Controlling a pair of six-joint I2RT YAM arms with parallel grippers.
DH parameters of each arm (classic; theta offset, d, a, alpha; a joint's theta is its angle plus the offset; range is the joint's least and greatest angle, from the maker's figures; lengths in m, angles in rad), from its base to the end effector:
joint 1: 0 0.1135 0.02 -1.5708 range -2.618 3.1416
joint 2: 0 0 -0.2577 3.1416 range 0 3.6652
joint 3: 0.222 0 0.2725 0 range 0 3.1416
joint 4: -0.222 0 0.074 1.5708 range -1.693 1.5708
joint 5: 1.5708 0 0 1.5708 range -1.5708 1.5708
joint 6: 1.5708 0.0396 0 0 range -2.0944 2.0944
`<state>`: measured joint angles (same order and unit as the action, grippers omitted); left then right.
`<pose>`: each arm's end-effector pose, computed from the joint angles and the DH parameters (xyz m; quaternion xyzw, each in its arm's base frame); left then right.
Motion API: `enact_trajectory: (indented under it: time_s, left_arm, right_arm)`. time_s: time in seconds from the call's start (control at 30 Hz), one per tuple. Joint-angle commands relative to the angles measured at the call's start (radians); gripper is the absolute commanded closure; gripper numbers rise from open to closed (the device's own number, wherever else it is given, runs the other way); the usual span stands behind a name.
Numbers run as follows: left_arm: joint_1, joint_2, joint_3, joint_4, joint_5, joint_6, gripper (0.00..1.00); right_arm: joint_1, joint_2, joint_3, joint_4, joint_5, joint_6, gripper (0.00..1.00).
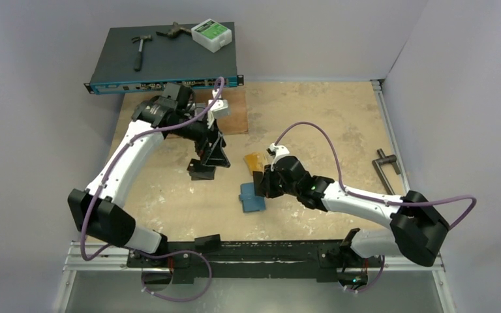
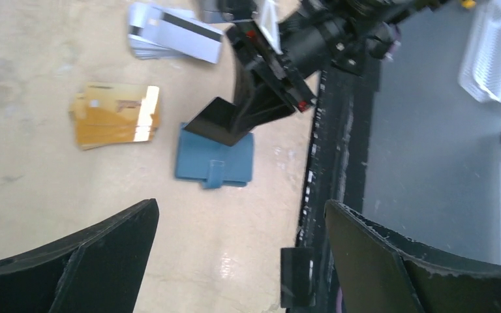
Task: Put the credit cards into the card holder
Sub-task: Open the card holder at the center of the board.
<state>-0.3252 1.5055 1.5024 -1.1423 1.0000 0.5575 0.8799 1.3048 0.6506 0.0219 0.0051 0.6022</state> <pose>0.2817 -0.1302 0.3429 0.4579 0.7324 -0.4440 0.2383 0.1858 0.2244 0.1809 -0.1223 0.8835 0.3036 0.3352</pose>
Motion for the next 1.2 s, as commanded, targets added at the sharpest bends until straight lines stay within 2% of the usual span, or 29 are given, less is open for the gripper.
enact_trajectory:
  time_s: [0.0, 0.17, 0.2, 0.3, 0.43, 0.47, 0.53, 0.57, 0.67, 0.73, 0.83, 0.93, 1.07, 1.17]
  left_arm:
    - [-0.001, -0.023, -0.032, 0.211, -0.249, -0.302, 0.00]
    - [-0.070, -0.112, -0.368, 0.462, -0.420, -0.349, 0.00]
    - [-0.102, -0.105, -0.405, 0.487, -0.485, -0.344, 0.00]
    - [-0.173, -0.043, -0.468, 0.552, -0.564, -0.366, 0.00]
    - [-0.227, 0.042, -0.497, 0.620, -0.585, -0.396, 0.00]
    - [-0.242, 0.063, -0.475, 0.586, -0.585, -0.390, 0.00]
    - [-0.261, 0.071, -0.471, 0.601, -0.575, -0.399, 0.04]
    - [-0.267, 0.064, -0.479, 0.619, -0.572, -0.403, 0.08]
    - [-0.285, 0.067, -0.490, 0.643, -0.585, -0.445, 0.27]
    - [-0.288, 0.069, -0.515, 0.675, -0.573, -0.488, 0.36]
    - [-0.291, 0.082, -0.520, 0.703, -0.535, -0.597, 0.40]
    - [-0.303, 0.136, -0.515, 0.716, -0.514, -0.683, 0.39]
    - [-0.298, 0.202, -0.529, 0.726, -0.516, -0.744, 0.43]
    - [-0.289, 0.199, -0.566, 0.756, -0.488, -0.775, 0.42]
  right_arm:
    - [-0.003, -0.038, 0.028, -0.020, 0.081, 0.061, 1.00]
    - [-0.003, -0.050, -0.007, -0.052, 0.148, 0.117, 1.00]
    - [-0.003, -0.049, -0.015, -0.048, 0.153, 0.126, 1.00]
    - [-0.002, -0.037, -0.025, -0.038, 0.168, 0.141, 1.00]
    - [-0.003, -0.013, -0.022, -0.028, 0.179, 0.146, 1.00]
    - [-0.003, -0.006, -0.022, -0.027, 0.179, 0.148, 1.00]
    - [-0.003, 0.008, -0.026, -0.027, 0.177, 0.154, 1.00]
    - [-0.004, 0.013, -0.028, -0.006, 0.174, 0.157, 1.00]
    - [-0.002, 0.033, -0.035, 0.003, 0.164, 0.164, 1.00]
    - [-0.003, 0.043, -0.042, 0.012, 0.156, 0.167, 1.00]
    - [-0.003, 0.060, -0.047, 0.017, 0.151, 0.171, 1.00]
    - [-0.002, 0.069, -0.048, 0.010, 0.154, 0.168, 1.00]
    - [-0.001, 0.074, -0.049, 0.002, 0.160, 0.163, 1.00]
    - [-0.001, 0.079, -0.051, -0.014, 0.173, 0.162, 1.00]
